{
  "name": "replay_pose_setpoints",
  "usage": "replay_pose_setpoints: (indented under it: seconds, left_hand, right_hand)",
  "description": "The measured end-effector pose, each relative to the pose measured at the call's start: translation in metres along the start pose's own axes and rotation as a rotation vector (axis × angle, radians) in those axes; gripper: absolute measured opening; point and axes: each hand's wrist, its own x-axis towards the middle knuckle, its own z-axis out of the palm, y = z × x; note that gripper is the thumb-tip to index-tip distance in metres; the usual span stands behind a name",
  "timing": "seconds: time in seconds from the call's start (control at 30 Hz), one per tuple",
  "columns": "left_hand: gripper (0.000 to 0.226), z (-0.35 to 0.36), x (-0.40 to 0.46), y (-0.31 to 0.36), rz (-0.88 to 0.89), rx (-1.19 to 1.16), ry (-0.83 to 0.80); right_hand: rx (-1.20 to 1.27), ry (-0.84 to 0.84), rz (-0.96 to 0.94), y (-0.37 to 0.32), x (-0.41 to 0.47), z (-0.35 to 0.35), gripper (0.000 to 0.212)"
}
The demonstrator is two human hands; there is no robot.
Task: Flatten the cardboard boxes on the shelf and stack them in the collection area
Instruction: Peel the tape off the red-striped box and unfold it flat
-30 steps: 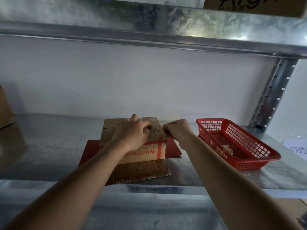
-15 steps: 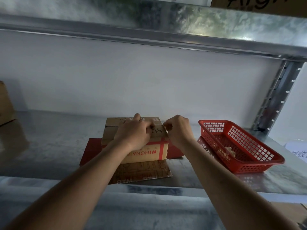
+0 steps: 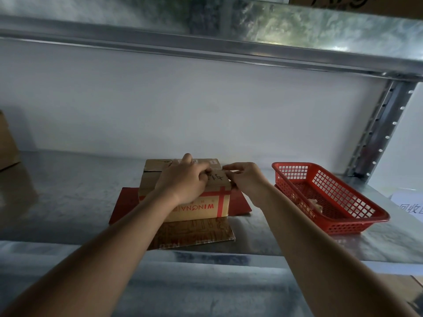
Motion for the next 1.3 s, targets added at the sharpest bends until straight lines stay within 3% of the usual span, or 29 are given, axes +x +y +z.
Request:
replay_pose_setpoints:
  seconds: [0.13, 0.27, 0.33, 0.67, 1.0, 1.17, 1.3]
  left_hand:
    - [0.041, -0.003, -0.001, -0.004, 0.047, 0.013, -0.009]
    - [0.088, -0.012, -0.001, -0.020, 0.133, 0.012, -0.105]
    - [0.098, -0.016, -0.002, -0.029, 0.184, -0.011, -0.135]
    - [0.100, -0.022, 0.000, -0.044, 0.239, -0.089, -0.123]
    - [0.098, -0.022, 0.003, -0.040, 0.168, -0.103, -0.084]
    - [0.108, -0.023, 0.004, -0.028, 0.140, -0.088, -0.119]
    - [0.118, -0.017, 0.004, -0.005, 0.116, -0.158, -0.134]
  right_hand:
    - [0.082, 0.031, 0.041, 0.003, 0.003, -0.003, 0.007]
    - [0.210, 0.029, 0.091, 0.010, 0.002, -0.002, 0.005]
    - [0.308, -0.006, 0.131, 0.014, -0.001, 0.000, 0.006]
    - [0.516, -0.116, 0.104, 0.030, -0.015, -0.004, 0.009]
    - [0.193, 0.018, 0.111, 0.032, -0.030, -0.014, 0.007]
    - [0.157, 0.173, -0.019, 0.041, -0.035, -0.025, 0.015]
    - [-0.068, 0.310, -0.128, 0.032, -0.033, -0.022, 0.019]
